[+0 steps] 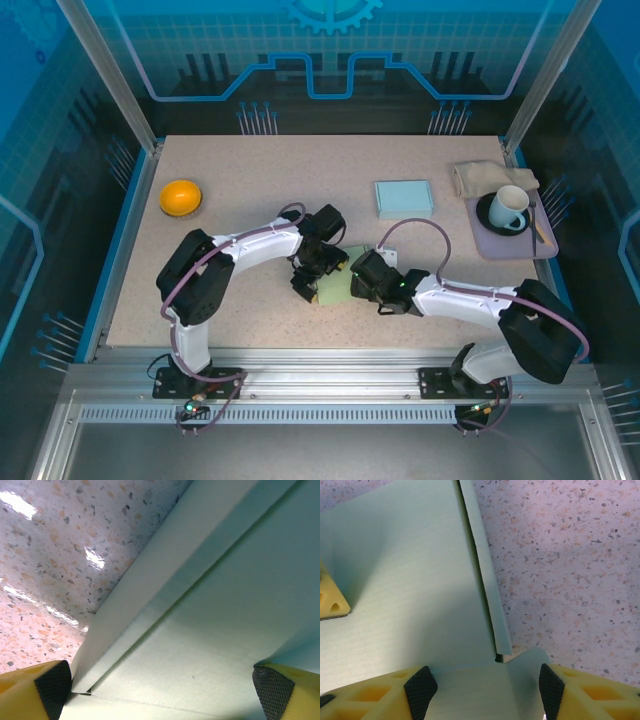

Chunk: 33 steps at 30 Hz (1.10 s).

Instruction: Fold the paper box

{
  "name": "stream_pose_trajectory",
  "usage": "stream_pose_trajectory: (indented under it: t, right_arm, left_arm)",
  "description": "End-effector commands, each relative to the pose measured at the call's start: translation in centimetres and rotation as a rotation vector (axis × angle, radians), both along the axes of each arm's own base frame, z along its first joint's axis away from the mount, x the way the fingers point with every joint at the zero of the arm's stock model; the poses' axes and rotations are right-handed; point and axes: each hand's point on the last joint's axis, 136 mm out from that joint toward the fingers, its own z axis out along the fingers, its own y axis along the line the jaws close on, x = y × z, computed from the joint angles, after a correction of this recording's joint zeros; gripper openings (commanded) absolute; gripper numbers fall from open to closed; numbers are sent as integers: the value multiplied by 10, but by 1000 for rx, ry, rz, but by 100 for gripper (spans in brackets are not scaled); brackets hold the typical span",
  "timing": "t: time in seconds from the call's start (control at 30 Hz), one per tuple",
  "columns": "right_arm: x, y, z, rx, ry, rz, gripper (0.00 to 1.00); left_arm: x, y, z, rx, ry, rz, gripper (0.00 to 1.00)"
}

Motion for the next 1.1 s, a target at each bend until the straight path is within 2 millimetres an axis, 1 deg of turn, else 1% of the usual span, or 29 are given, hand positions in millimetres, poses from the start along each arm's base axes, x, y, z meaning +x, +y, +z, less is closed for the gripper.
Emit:
stream_pose_trajectory:
  t: [0.0,0.2,0.3,0.47,0.63,0.73,0.8,1.0,1.07]
  right_arm:
    - [-4,9,10,14,-19,55,64]
    - [-5,-4,46,-77,-69,169,65]
    - [-3,-6,52,-91,-63,235,64]
    - [0,-15,38,-25,-14,217,61]
    - [-1,-14,18,61,25,208,59]
    - [2,-6,14,97,13,253,59]
    - [3,-4,12,110,2,268,59]
    - [5,-11,8,105,25,250,56]
    - [4,-13,7,106,36,241,53]
  left_arm:
    - [-33,2,-29,46,132,-53,98]
    - [-34,9,-31,62,139,-58,98]
    - [-34,11,-31,67,140,-56,98]
    - [-33,15,-30,72,138,-53,98]
    - [-32,14,-31,65,132,-33,97]
    - [-30,10,-31,53,128,-27,96]
    - [-29,10,-30,56,120,-26,95]
    - [-29,13,-32,72,125,-25,94]
    - [-30,14,-34,77,131,-24,94]
